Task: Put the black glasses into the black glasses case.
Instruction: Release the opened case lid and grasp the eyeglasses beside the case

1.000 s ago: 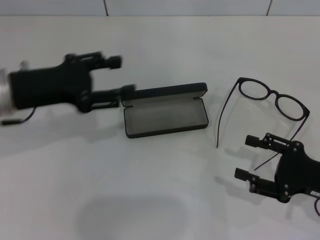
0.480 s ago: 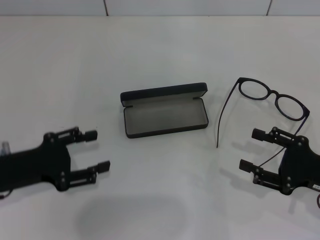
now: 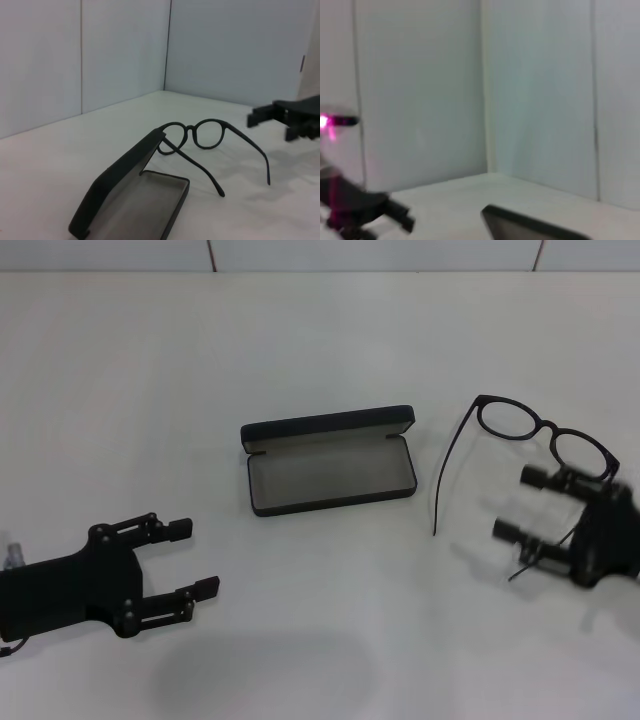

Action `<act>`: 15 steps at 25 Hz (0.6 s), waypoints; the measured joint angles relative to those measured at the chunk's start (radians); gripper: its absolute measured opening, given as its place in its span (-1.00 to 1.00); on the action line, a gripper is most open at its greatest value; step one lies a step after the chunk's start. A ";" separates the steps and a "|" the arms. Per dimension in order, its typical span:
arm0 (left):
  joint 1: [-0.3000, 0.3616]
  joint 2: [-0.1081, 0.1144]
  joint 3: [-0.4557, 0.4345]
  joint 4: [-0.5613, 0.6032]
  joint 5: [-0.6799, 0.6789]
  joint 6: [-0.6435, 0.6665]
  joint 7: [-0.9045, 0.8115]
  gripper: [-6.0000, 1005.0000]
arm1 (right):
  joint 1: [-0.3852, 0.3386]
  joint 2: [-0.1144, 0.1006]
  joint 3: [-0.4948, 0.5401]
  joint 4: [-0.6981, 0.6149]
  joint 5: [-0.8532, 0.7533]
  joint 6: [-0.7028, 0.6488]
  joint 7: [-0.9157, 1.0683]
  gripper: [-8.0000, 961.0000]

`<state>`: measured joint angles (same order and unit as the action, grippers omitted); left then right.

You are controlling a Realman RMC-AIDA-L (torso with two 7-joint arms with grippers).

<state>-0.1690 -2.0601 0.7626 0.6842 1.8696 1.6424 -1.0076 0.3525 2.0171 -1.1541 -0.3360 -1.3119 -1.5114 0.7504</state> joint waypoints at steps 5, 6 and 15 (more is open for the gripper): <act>0.000 0.000 0.000 0.002 0.005 0.005 -0.001 0.51 | -0.020 -0.024 0.009 -0.309 -0.123 0.067 0.365 0.50; 0.000 0.000 0.000 0.001 0.005 0.005 -0.001 0.51 | -0.023 -0.028 0.012 -0.389 -0.175 0.079 0.459 0.50; 0.000 -0.001 0.000 -0.002 0.000 0.003 0.002 0.51 | 0.138 -0.068 0.108 -0.808 -0.697 0.052 1.125 0.48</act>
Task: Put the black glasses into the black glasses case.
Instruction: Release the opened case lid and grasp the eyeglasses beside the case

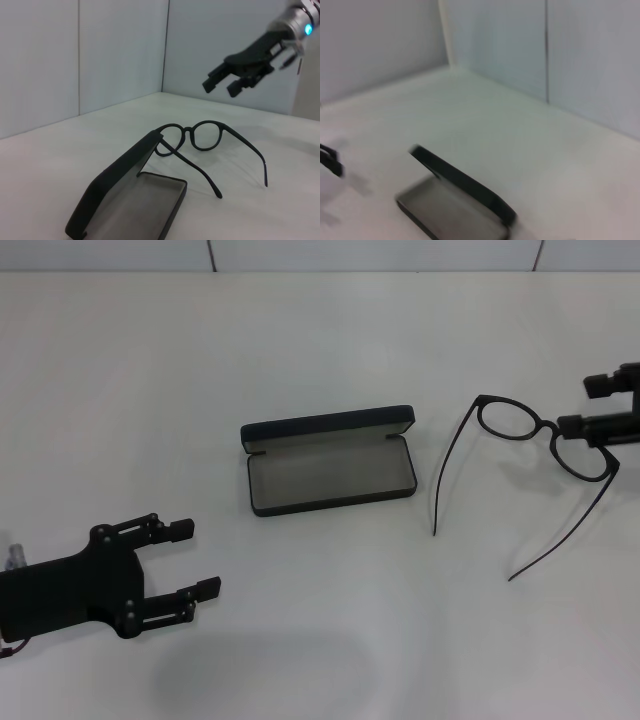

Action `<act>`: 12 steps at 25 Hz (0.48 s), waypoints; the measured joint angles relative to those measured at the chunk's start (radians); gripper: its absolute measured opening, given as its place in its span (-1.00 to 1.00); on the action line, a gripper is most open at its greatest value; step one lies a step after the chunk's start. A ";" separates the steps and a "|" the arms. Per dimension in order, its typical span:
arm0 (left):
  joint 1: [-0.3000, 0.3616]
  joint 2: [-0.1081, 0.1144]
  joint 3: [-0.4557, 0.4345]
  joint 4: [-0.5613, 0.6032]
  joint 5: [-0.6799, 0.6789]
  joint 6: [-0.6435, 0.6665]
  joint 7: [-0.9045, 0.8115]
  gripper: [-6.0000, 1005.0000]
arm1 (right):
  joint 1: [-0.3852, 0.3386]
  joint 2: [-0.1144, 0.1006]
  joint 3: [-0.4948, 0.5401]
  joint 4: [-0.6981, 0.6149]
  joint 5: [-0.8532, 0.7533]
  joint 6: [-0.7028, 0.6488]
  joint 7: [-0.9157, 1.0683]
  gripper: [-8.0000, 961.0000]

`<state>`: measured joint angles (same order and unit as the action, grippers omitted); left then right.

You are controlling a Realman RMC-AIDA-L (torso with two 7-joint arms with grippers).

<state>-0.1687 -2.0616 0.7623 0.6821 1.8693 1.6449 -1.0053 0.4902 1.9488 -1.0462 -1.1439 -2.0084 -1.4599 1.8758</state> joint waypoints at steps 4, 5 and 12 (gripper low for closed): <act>0.000 -0.002 0.000 -0.001 0.000 -0.001 -0.004 0.51 | 0.118 -0.031 0.002 -0.016 -0.171 -0.073 0.185 0.48; -0.001 -0.004 0.000 -0.001 -0.001 -0.001 -0.004 0.51 | 0.150 -0.037 0.003 -0.017 -0.218 -0.094 0.221 0.48; -0.009 -0.013 0.000 -0.001 0.004 -0.002 0.000 0.51 | 0.308 -0.041 -0.003 0.064 -0.471 -0.104 0.294 0.48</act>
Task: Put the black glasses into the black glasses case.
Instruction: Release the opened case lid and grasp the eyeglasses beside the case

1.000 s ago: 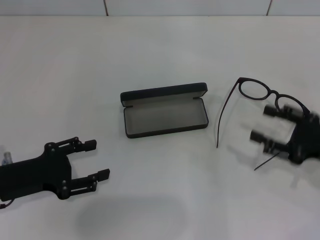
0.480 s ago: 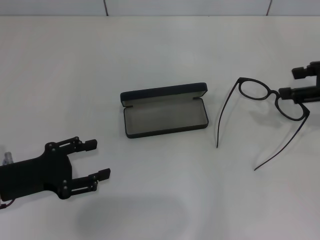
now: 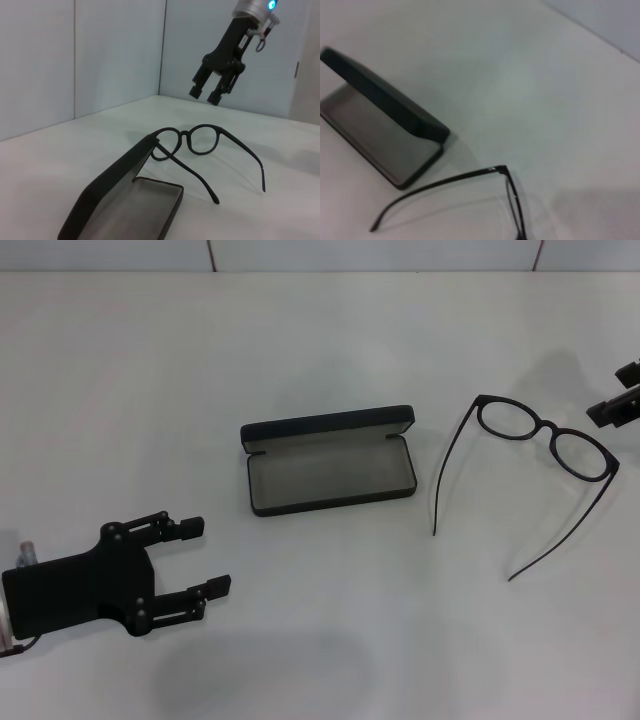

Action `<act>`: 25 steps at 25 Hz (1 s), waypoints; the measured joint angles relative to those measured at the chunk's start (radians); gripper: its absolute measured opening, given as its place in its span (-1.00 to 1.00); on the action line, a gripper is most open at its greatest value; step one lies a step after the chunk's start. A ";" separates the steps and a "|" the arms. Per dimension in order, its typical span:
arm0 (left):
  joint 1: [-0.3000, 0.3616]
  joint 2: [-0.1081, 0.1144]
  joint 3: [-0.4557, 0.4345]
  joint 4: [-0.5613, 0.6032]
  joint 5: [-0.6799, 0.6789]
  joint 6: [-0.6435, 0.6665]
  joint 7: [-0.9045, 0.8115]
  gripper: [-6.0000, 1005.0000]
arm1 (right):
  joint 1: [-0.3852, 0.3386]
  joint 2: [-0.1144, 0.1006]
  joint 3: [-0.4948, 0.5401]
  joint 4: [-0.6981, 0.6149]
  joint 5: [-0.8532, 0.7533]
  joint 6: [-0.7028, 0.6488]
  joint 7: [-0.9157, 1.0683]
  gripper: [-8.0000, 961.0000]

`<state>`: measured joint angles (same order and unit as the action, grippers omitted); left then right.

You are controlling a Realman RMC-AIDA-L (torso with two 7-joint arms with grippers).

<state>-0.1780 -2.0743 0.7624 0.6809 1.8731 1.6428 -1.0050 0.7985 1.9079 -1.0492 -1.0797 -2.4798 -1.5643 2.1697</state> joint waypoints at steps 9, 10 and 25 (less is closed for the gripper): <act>-0.006 -0.008 0.001 0.005 0.001 0.000 0.001 0.51 | 0.075 0.049 -0.049 0.152 -0.104 0.146 -0.041 0.48; -0.006 -0.008 0.001 0.004 0.001 0.000 0.001 0.51 | 0.076 0.056 -0.062 0.158 -0.109 0.163 -0.041 0.48; -0.008 -0.003 0.002 0.006 0.001 -0.002 0.002 0.51 | 0.125 0.101 -0.105 0.273 -0.121 0.263 -0.032 0.44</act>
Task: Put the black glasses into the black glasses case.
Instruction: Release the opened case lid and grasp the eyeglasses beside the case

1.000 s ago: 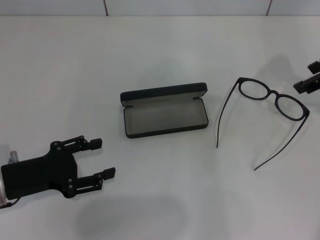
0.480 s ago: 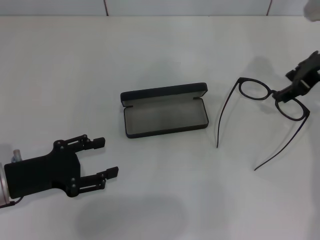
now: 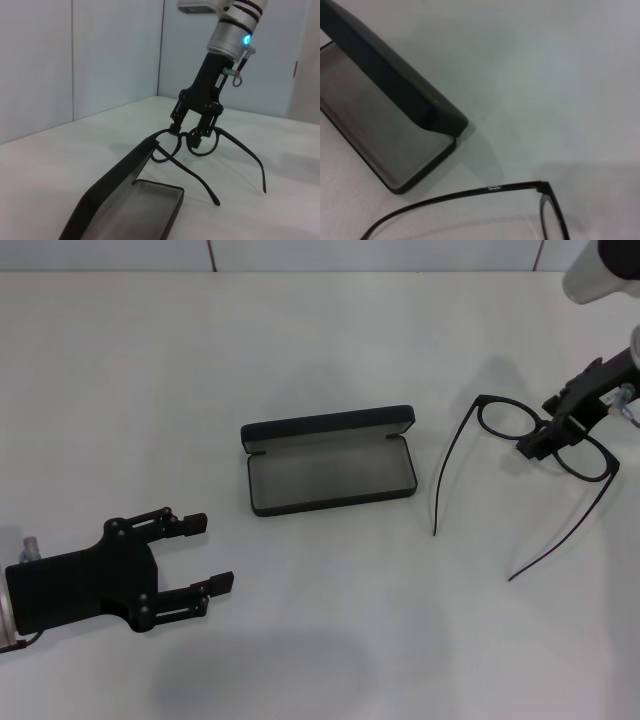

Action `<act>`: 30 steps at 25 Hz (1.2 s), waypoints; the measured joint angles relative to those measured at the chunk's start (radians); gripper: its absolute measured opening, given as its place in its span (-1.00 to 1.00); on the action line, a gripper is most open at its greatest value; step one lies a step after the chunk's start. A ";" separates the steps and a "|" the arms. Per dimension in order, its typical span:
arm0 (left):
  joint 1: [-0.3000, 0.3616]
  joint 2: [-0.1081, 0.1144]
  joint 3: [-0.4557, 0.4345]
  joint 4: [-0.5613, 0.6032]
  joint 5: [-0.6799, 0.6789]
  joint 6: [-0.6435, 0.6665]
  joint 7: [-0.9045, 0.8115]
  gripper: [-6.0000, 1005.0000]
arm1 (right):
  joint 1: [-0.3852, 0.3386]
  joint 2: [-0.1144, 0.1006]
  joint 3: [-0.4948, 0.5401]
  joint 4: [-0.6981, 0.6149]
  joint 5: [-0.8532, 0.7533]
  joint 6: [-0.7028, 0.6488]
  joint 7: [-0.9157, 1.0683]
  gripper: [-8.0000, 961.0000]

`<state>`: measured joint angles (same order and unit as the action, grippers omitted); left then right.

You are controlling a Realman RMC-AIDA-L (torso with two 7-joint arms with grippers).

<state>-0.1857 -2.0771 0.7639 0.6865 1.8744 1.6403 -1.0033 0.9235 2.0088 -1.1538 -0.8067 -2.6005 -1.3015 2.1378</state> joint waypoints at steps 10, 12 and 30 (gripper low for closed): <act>0.000 0.002 0.000 -0.002 0.000 -0.001 0.000 0.50 | 0.039 -0.009 0.010 0.059 -0.001 0.011 0.009 0.38; 0.000 0.002 0.000 -0.002 0.000 -0.001 0.000 0.50 | 0.039 -0.012 0.010 0.061 -0.001 0.016 0.015 0.36; 0.002 0.002 0.000 0.002 0.000 -0.001 0.000 0.50 | 0.042 -0.014 0.011 0.096 -0.013 0.047 0.020 0.19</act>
<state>-0.1839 -2.0755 0.7639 0.6884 1.8744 1.6398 -1.0032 0.9655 1.9950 -1.1428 -0.7105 -2.6137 -1.2542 2.1574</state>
